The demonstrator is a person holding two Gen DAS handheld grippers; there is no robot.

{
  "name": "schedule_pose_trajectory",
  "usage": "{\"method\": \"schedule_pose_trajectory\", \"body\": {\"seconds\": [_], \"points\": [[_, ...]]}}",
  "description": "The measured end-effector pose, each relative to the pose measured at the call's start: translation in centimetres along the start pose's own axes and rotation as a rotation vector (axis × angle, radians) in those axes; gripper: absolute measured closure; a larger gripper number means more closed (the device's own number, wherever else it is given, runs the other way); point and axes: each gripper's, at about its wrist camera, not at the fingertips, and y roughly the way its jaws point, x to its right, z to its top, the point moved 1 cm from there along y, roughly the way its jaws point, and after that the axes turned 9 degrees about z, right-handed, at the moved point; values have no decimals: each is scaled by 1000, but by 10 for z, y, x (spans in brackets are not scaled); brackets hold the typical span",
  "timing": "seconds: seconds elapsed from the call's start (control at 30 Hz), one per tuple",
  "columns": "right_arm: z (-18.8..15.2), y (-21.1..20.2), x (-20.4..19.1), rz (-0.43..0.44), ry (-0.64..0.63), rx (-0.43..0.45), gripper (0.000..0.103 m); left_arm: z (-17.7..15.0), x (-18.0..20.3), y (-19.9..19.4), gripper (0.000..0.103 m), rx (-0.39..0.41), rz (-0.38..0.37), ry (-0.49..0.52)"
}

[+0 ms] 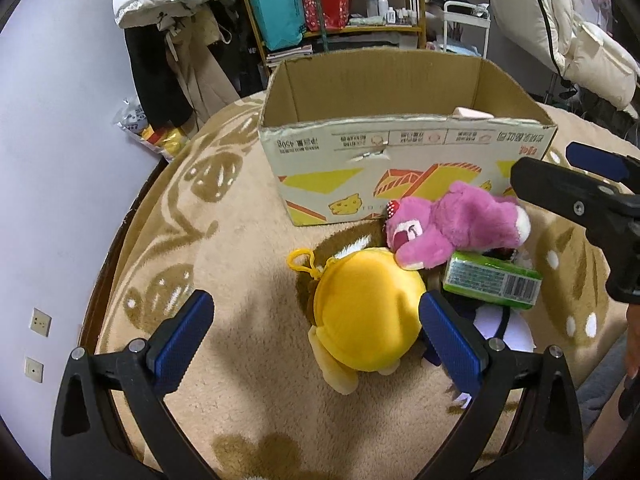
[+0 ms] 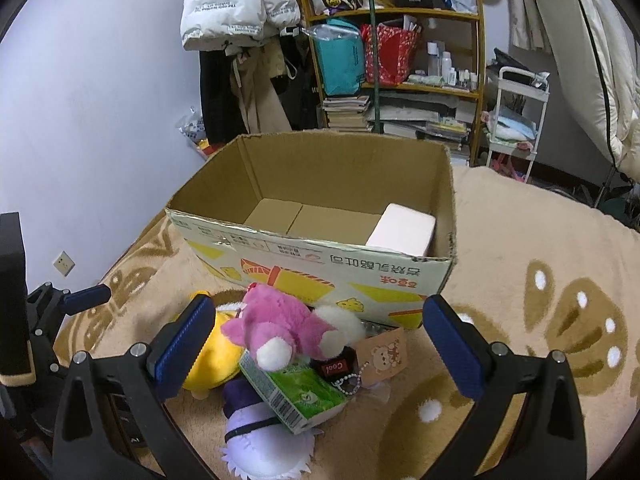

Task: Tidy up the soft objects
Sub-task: 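Move both tools back toward the remaining plush toys beside the box, then grasp the pink plush bear with the right tool while the left tool grasps the yellow plush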

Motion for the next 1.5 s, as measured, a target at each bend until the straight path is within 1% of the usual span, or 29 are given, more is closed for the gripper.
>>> {"method": "schedule_pose_trajectory", "body": {"seconds": [0.33, 0.6, 0.87, 1.1, 1.3, 1.5], "points": [[-2, 22, 0, -6, -5, -55, 0, -2, 4, 21, 2, -70, -41, -3], [-4, 37, -3, -3, -17, -92, 0, -5, 16, 31, 2, -103, -73, 37], [-8, 47, -2, 3, -20, -127, 0, -7, 21, 41, 2, -155, -132, 48], [-10, 53, 2, 18, 5, -143, 0, -9, 20, 52, 2, -192, -149, 37], [-10, 57, 0, 18, -4, -149, 0, -8, 19, 57, 2, -204, -165, 27], [-10, 58, -3, 21, -16, -151, 0, -7, 19, 61, 2, -211, -161, 17]]}}
